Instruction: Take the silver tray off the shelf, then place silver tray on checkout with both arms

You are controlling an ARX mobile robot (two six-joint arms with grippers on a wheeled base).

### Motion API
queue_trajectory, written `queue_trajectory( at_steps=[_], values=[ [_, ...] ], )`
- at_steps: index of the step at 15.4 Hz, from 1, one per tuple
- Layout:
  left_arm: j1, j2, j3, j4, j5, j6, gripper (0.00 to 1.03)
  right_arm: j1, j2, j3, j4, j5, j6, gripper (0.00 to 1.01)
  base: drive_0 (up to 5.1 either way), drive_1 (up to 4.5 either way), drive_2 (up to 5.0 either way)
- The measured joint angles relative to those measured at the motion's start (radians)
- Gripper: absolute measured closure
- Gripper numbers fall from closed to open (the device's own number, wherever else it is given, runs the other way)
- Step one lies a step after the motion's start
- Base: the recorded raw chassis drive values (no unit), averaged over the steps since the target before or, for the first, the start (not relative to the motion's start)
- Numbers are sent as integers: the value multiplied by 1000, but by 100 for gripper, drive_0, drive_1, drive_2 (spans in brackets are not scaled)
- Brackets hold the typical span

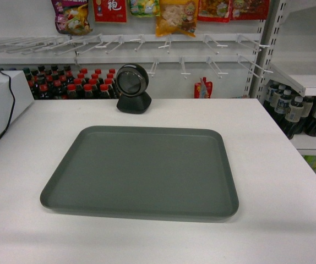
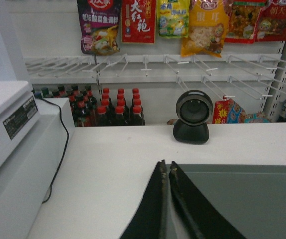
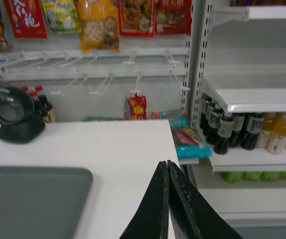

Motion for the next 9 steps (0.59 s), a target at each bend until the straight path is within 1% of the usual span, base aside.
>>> queue_trajectory(
  at_steps=[1, 2, 3, 4, 5, 6, 7, 9],
  values=[
    [26, -53, -42, -23, 40, 4, 101, -7, -43, -61, -19, -7, -3, 99, 0, 0, 0],
    [55, -80, -77, -50, 55, 4, 102, -13, -93, -91, -76, -19, -5, 99, 0, 0, 0],
    [66, -119, -105, -71, 52, 4, 102, -25, -169, -116, -117, -26, -8, 99, 0, 0, 0],
    [64, -182, -129, -94, 55, 4, 102, -27, -243, -140, -127, -31, -8, 99, 0, 0, 0],
    [64, -235, -147, -115, 57, 4, 102, -36, -311, -173, -145, -49, -8, 99, 0, 0, 0],
    [63, -284, -166, -147, 59, 5, 102, -80, -352, -204, -175, -95, -8, 99, 0, 0, 0],
    [63, -337, -189, -187, 58, 4, 102, -104, -396, -236, -209, -91, -8, 99, 0, 0, 0],
    [63, -444, -220, -264, 59, 5, 102, -99, -509, -272, -266, -102, -8, 99, 0, 0, 0]
  ],
)
